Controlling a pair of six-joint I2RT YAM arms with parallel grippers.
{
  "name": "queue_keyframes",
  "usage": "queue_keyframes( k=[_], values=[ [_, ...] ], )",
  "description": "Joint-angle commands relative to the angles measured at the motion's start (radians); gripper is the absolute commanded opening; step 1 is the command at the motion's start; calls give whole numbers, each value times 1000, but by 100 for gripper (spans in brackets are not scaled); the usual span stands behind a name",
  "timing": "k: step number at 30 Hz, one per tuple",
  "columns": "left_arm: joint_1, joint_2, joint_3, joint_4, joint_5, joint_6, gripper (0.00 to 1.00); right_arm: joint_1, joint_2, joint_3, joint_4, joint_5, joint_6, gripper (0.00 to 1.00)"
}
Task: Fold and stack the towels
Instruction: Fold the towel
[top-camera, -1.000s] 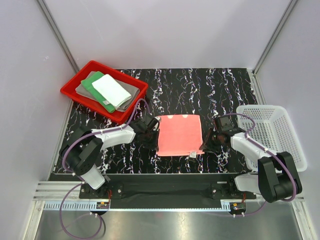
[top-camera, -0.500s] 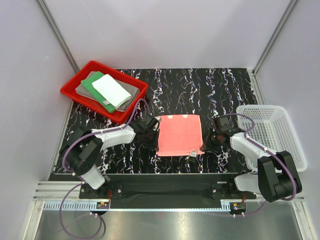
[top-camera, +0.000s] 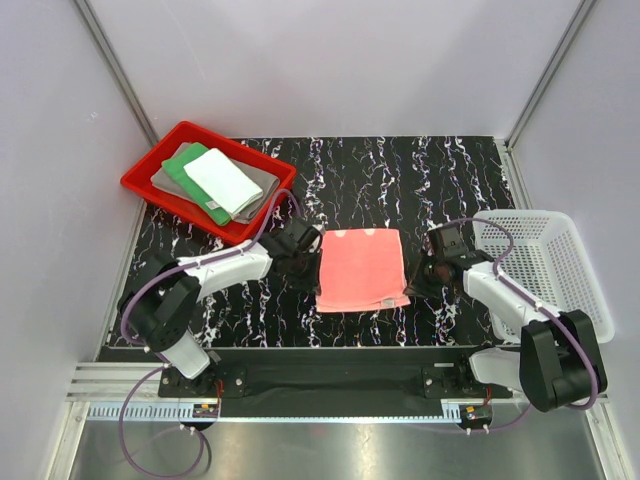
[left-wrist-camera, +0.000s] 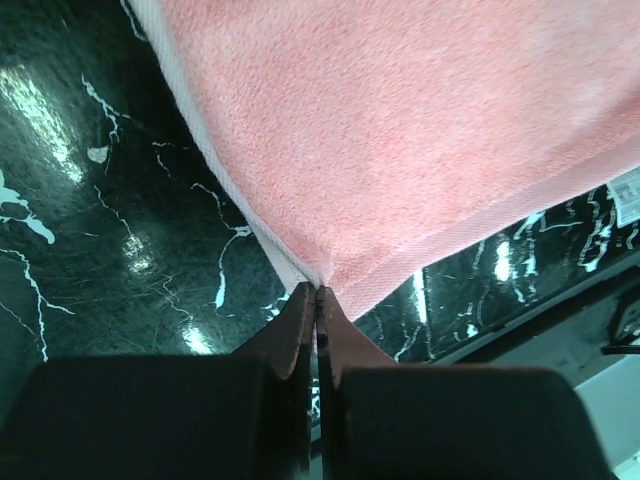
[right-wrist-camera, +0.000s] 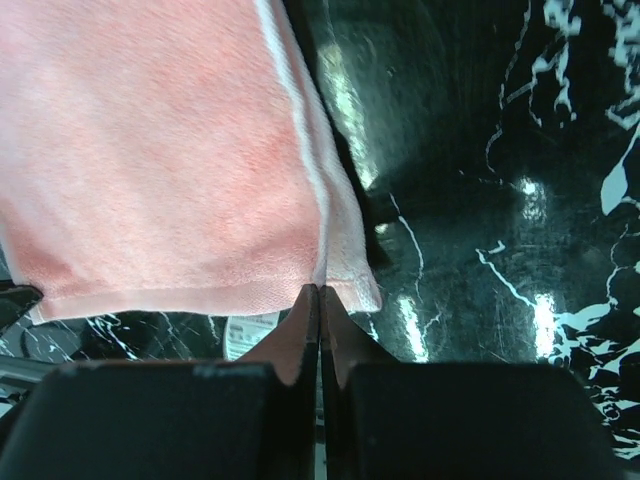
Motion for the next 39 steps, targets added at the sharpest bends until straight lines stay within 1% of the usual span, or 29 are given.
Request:
queue_keyframes(
  k=[1,2,5,9,10,13,15,19,25,26,28,29,30,31,32,33,35,36,37,39],
  values=[
    [1,-49,51,-32,-6,-28,0,11,-35,78,-55,73,-32,0],
    [1,-55,49,-32,0,-32,0,11,-40,86,-92,89,-31,0],
    [-3,-92,15,8,24,-63,0,11,-77,80,-123,109,-28,0],
    [-19,-115,-116,181,78,-127,0,9,-101,23,-106,130,-6,0],
    [-22,-109,-130,201,79,-133,0,11,-94,2,-95,129,6,0],
    [-39,-60,-140,209,69,-127,0,11,-77,-30,-76,135,36,0],
    [-43,-39,-141,200,37,-121,0,9,-75,-41,-59,124,49,0],
    [-43,-29,-152,192,-2,-106,0,9,-80,-61,-54,112,58,0],
    [-48,-26,-158,201,33,-90,1,11,-109,-67,-77,145,75,0],
    [-51,-29,-163,200,35,-90,13,11,-114,-69,-80,152,78,0],
    [-57,-55,-164,192,33,-90,27,11,-129,-72,-91,153,86,0],
    [-57,-64,-164,178,35,-90,34,11,-131,-74,-92,150,89,6],
    [-57,-87,-158,169,35,-89,44,11,-134,-81,-92,144,92,11],
    [-57,-98,-152,157,35,-86,47,9,-138,-83,-94,139,95,16],
    [-57,-110,-144,126,26,-77,48,9,-140,-87,-89,135,98,18],
    [-56,-132,-118,108,18,-72,48,11,-141,-92,-86,121,102,25],
    [-56,-147,-79,37,-19,-46,50,11,-146,-87,-89,115,104,28],
    [-48,-155,-56,17,-34,-35,51,11,-146,-72,-97,116,103,31],
    [-40,-157,-10,-1,-55,-22,52,11,-153,-63,-111,118,101,32],
    [-11,-141,32,-35,-63,23,52,11,-160,-22,-123,136,90,33]
  ],
)
